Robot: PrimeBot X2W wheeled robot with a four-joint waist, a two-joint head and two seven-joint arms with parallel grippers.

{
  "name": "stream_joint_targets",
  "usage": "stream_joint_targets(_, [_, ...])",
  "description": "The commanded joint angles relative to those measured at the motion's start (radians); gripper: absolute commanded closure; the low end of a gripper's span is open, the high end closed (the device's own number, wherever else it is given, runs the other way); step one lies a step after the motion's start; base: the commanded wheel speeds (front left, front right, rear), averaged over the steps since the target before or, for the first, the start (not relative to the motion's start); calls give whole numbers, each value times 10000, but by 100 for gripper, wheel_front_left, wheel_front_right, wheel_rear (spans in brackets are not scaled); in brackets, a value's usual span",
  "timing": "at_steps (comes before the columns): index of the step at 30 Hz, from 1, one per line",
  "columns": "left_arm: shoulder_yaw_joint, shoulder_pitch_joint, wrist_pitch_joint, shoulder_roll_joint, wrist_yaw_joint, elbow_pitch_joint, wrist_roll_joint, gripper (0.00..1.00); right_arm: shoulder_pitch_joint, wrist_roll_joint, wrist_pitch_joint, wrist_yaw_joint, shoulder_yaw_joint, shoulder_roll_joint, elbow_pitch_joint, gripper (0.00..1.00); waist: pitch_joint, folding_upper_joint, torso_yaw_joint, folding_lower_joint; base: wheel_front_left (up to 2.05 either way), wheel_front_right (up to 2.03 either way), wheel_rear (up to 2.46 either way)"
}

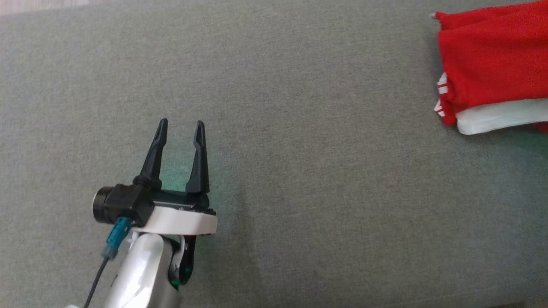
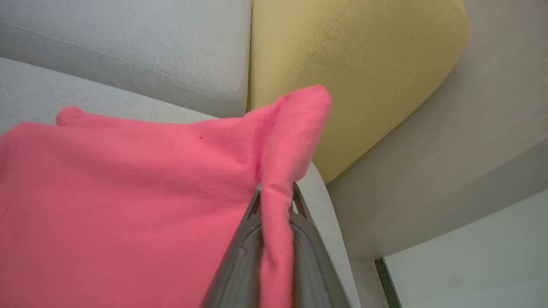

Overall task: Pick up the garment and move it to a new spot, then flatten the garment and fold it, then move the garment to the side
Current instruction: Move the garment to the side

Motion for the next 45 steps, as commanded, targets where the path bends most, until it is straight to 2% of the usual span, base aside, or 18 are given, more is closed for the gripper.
stream_joint_targets(1, [303,-328,-93,57,-63,-261,66,0,-252,-182,67,-7,-135,-430,-122,100,121,0,95,-2,0,0,0])
stream_joint_targets(10, [512,-487,-93,56,-130,-244,209,0,-643,-505,-95,-7,-819,-340,598,100,430,0,183,-2,0,0,0])
stream_joint_targets(11, [520,-501,-93,56,-143,-239,232,0,-679,-545,-120,-7,-856,-313,666,41,436,0,183,-2,0,0,0])
stream_joint_targets(12, [535,-511,-93,56,-155,-229,252,0,-706,-611,-161,-7,-913,-276,703,0,434,0,174,-2,0,0,0])
stream_joint_targets(19, [687,-509,-93,56,-182,-181,280,0,-839,-1099,-611,-7,-1299,262,647,0,64,0,108,-2,0,0,0])
stream_joint_targets(27, [1030,-160,-93,56,-45,-363,248,0,-757,-1063,-1129,-7,-1368,1643,-189,0,-842,0,106,-2,0,0,0])
stream_joint_targets(28, [1030,-160,-93,56,-45,-363,248,0,-757,-1063,-1129,-7,-1368,1643,-189,0,-842,0,106,-2,0,0,0])
stream_joint_targets(32, [1309,104,-93,56,132,-591,122,0,-455,-680,-1395,-7,-1257,2574,-940,0,-1309,0,206,-2,0,0,0])
stream_joint_targets(40, [1692,827,-93,56,208,-840,279,0,1001,236,-1993,-7,-902,4618,-2605,0,-2129,0,502,-2,0,0,0])
stream_joint_targets(45, [1764,1221,-93,56,171,-739,156,0,2294,630,-2454,-7,-893,5204,-2907,0,-2487,0,662,-2,0,0,0])
